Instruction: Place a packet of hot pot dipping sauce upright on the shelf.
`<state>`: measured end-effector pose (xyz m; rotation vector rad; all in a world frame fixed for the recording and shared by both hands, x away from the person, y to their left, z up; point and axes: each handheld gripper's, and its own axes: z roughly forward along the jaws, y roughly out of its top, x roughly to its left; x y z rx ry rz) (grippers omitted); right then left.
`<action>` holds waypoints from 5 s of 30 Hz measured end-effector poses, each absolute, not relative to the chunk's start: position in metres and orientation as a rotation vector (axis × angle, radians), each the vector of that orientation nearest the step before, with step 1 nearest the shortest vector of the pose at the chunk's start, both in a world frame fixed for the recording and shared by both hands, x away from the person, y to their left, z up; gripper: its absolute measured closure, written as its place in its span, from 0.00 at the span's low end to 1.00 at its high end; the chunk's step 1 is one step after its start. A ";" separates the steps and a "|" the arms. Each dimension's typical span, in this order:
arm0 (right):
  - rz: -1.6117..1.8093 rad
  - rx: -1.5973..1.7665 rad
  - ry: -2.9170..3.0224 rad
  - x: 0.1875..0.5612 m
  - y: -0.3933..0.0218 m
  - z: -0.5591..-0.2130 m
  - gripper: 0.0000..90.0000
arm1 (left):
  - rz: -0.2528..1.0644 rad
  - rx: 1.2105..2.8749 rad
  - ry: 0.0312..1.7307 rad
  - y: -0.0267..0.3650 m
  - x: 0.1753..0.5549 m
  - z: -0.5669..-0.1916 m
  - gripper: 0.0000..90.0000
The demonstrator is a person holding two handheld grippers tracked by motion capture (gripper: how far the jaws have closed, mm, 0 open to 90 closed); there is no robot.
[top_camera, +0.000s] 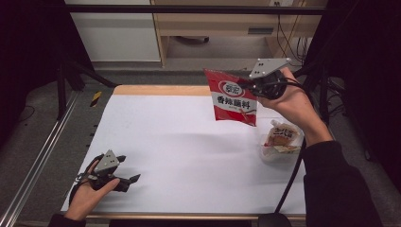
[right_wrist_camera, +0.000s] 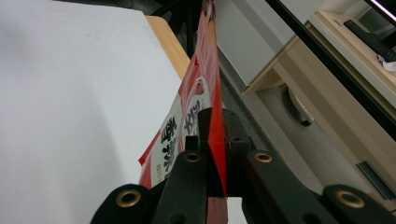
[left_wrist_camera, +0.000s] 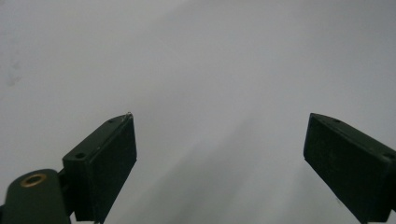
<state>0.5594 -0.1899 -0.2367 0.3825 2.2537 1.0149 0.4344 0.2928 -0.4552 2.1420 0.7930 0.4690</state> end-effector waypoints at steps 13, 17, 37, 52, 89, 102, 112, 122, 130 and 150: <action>1.004 0.503 2.178 0.575 -0.204 -0.243 1.00 | 0.464 2.143 0.788 0.293 0.434 -0.455 0.10; 0.998 0.551 2.143 0.578 -0.213 -0.244 1.00 | 0.465 2.143 0.791 0.293 0.434 -0.455 0.10; 0.997 0.787 2.036 0.591 -0.276 -0.256 1.00 | 0.459 2.145 0.792 0.293 0.434 -0.456 0.10; 0.985 0.859 2.021 0.580 -0.310 -0.266 1.00 | 0.450 2.143 0.793 0.292 0.434 -0.456 0.10; 1.114 1.025 2.006 0.565 -0.350 -0.327 1.00 | 0.442 2.164 0.782 0.289 0.434 -0.458 0.10; 1.089 1.074 2.000 0.560 -0.359 -0.333 1.00 | 0.442 2.168 0.778 0.288 0.433 -0.458 0.10; 1.004 1.128 2.032 0.549 -0.369 -0.337 0.96 | 0.436 2.180 0.770 0.286 0.433 -0.459 0.10; 0.970 1.153 2.035 0.553 -0.357 -0.333 0.62 | 0.433 2.184 0.770 0.286 0.433 -0.459 0.10; 0.944 1.129 1.973 0.555 -0.351 -0.325 0.31 | 0.431 2.190 0.766 0.286 0.433 -0.460 0.10; 0.956 1.143 1.879 0.548 -0.353 -0.307 0.12 | 0.428 2.201 0.761 0.285 0.433 -0.460 0.10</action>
